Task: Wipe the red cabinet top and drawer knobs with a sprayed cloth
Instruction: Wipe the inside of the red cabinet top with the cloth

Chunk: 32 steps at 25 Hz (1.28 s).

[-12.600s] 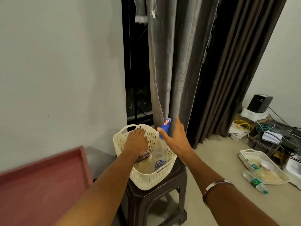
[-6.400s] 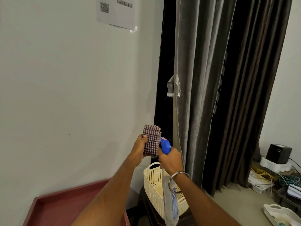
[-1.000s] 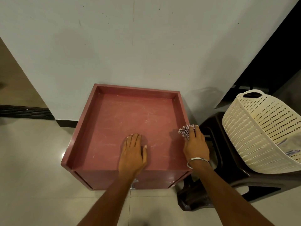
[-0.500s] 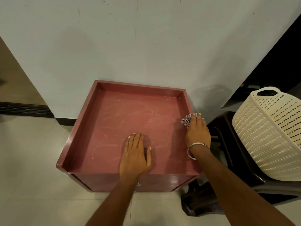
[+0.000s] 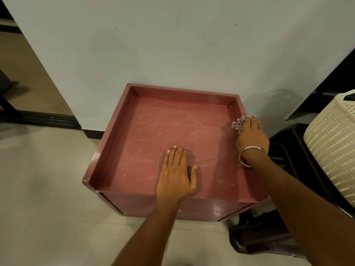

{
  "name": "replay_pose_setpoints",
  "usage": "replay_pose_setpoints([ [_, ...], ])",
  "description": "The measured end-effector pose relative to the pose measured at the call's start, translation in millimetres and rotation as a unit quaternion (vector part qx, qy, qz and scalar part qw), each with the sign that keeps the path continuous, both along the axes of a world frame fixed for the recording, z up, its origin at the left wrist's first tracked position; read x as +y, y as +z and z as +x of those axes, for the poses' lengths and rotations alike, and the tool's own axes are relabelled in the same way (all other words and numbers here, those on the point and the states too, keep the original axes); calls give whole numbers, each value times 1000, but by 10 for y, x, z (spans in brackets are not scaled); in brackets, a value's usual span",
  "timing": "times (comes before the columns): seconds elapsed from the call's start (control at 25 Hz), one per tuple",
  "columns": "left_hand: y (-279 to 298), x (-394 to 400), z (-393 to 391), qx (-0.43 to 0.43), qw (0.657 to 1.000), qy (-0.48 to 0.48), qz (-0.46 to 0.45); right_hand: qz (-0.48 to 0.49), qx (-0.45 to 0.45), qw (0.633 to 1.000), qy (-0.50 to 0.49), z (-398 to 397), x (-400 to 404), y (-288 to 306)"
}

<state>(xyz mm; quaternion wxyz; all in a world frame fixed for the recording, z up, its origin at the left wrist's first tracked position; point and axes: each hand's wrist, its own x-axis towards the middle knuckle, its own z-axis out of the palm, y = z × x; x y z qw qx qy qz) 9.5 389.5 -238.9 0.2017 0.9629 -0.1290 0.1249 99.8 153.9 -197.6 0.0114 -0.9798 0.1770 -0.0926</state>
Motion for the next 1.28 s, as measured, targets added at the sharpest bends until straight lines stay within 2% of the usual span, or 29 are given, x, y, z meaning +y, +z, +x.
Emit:
replay_pose_setpoints([
  [0.84, -23, 18, -19, 11, 1000, 0, -11, 13, -3, 1000, 21, 782, -80, 79],
  [1.28, -10, 27, -10, 17, 1000, 0, -12, 44, 4, 999, 26, 696, -132, 71],
])
